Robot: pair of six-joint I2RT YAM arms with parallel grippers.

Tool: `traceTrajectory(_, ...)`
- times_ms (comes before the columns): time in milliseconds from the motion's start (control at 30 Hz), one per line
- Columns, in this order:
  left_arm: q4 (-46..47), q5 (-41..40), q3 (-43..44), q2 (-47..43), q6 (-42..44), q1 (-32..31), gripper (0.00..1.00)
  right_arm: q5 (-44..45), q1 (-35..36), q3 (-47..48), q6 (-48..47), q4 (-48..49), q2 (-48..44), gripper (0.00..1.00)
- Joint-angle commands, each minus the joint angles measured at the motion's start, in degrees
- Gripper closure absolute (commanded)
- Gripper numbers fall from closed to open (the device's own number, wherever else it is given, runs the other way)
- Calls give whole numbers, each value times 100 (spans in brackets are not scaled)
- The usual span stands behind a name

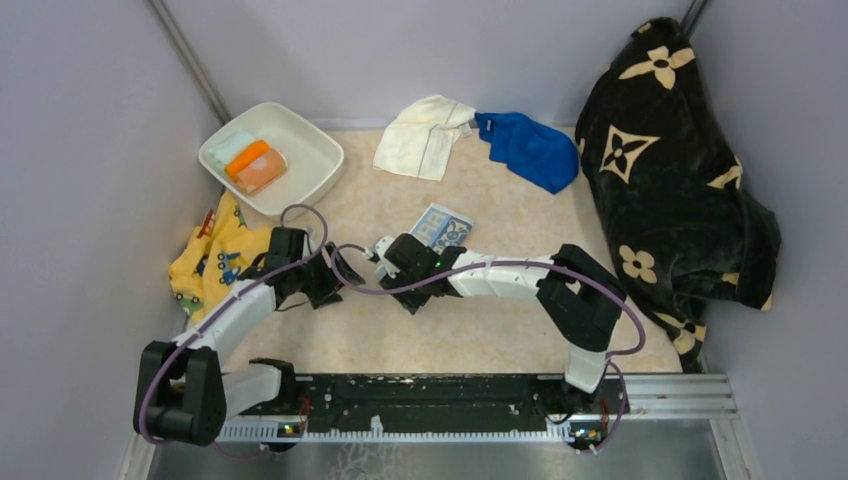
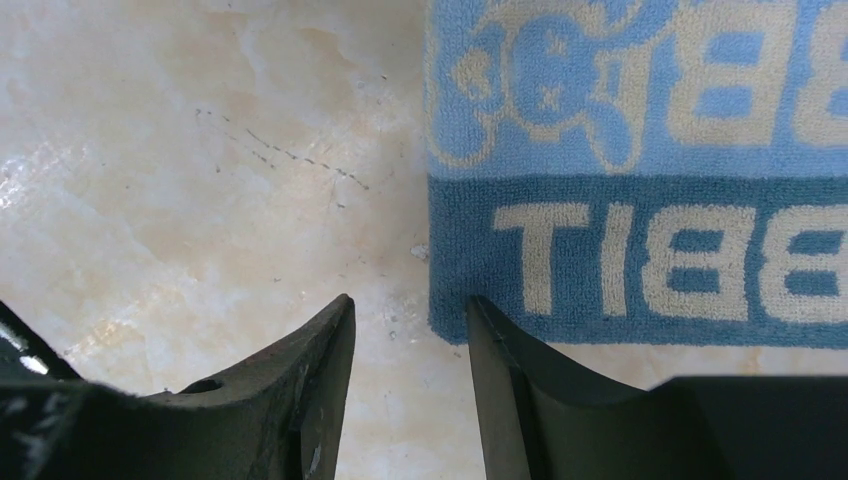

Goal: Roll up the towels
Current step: Roll the towel at the center of the board.

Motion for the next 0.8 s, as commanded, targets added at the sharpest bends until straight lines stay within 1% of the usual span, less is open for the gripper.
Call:
traceTrajectory(0,312,182,-96,-58,-189,24,21,64,55,186,46,-37,-520,54)
traceTrajectory(200,595,327,-125,150,-260,22,21,404,55,-30,-58,206,-285,53)
traceTrajectory(467,928,512,-134,482,-339,-3,22,360,55,-267,-94,602,300,54)
traceTrajectory(500,963,529,-130,531,-357,-17,22,368,55,-290,-102,615,374,56)
traceTrajectory(567,1026,562,-109,622,-398,-61,22,306,59,-310,-104,602,478,60)
traceTrajectory(633,1086,551,-95,692,-448,-136,22,180,60,-314,-91,593,525,66)
traceTrajectory(767,1254,519,-52,894,-636,-283,22,14,48,-323,7,639,489,85)
